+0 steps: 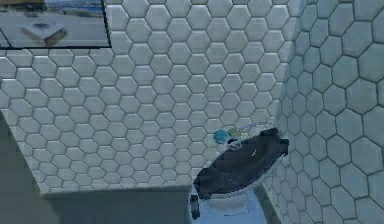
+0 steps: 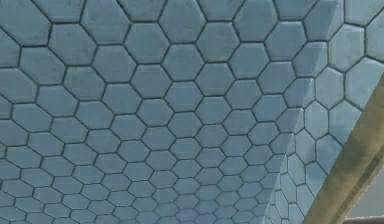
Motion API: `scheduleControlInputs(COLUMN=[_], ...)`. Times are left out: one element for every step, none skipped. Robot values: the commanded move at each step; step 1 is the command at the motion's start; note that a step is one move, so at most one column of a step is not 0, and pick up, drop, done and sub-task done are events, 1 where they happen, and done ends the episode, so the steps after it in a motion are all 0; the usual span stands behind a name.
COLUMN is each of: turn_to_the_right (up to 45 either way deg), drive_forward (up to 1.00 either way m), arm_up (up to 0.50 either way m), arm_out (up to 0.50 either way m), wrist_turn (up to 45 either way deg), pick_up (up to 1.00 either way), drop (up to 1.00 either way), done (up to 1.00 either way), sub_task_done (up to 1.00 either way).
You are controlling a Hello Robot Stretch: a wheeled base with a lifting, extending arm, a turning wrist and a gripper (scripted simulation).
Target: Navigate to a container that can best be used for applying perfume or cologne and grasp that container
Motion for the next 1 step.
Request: scheduleControlInputs(turn_to_the_right=[0.0], drive_forward=[0.50], arm_up=[0.00], arm_out=[0.00], wrist_turn=[0.0], pick_up=[0.00], drop=[0.00], done=[0.00], sub_task_done=[0.00])
